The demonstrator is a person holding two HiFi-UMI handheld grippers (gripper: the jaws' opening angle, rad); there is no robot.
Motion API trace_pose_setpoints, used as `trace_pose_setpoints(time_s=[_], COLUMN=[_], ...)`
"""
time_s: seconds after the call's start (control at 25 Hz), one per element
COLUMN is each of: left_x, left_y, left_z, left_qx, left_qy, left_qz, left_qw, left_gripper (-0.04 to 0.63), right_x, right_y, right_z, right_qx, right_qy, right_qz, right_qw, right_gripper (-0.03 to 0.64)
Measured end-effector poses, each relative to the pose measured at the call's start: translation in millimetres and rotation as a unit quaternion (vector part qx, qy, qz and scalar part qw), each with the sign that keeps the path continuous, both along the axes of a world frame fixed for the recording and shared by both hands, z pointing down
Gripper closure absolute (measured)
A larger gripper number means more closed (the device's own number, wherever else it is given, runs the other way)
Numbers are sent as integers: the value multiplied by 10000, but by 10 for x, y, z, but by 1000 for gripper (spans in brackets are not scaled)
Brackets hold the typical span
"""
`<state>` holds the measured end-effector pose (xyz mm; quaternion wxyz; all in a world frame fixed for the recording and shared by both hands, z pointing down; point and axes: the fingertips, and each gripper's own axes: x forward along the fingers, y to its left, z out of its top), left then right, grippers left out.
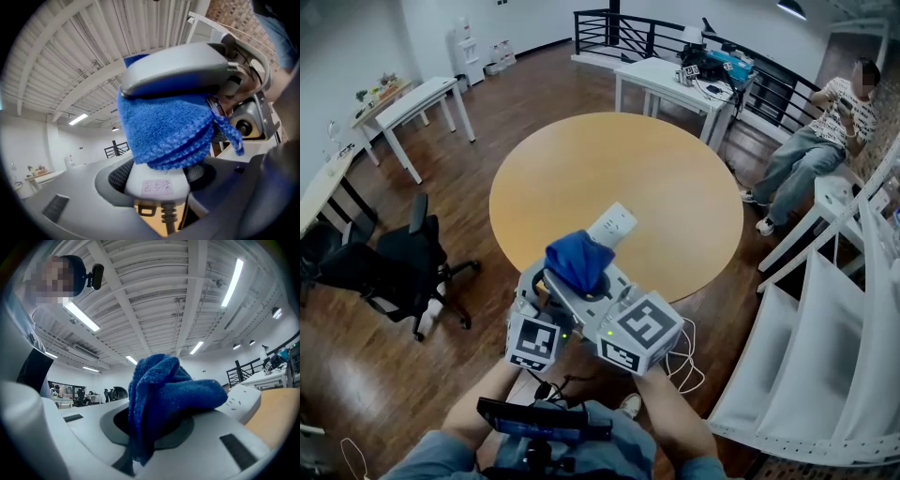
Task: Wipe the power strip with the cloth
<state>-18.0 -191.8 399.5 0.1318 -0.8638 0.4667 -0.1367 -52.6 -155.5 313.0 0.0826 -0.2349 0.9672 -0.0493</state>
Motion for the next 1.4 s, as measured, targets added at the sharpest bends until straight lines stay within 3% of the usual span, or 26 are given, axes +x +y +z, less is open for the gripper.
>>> trace_pose_setpoints(time_s=[0.32, 0.64, 1.04, 1.4], left_x=[10, 26, 52, 50], left_y=[88, 176, 226, 238], left_z=[-110, -197, -230, -210], left_qx=[19, 231, 150, 120], left_qy=[221, 120, 215, 208], left_qz=[107, 219, 240, 253], left_qw=[9997, 9994, 9994, 9994], left_gripper=[304, 305, 305, 305], right_x=[226, 563, 1041, 1218], right_y=[-173, -319, -602, -685], right_z=[-176, -414, -695, -864], right_qx=[142, 389, 567, 790], right_qy=[-49, -174, -249, -312], right_qz=[271, 658, 1285, 1580], right_qw=[9995, 9969, 9898, 9838], right_gripper=[555, 555, 555, 555])
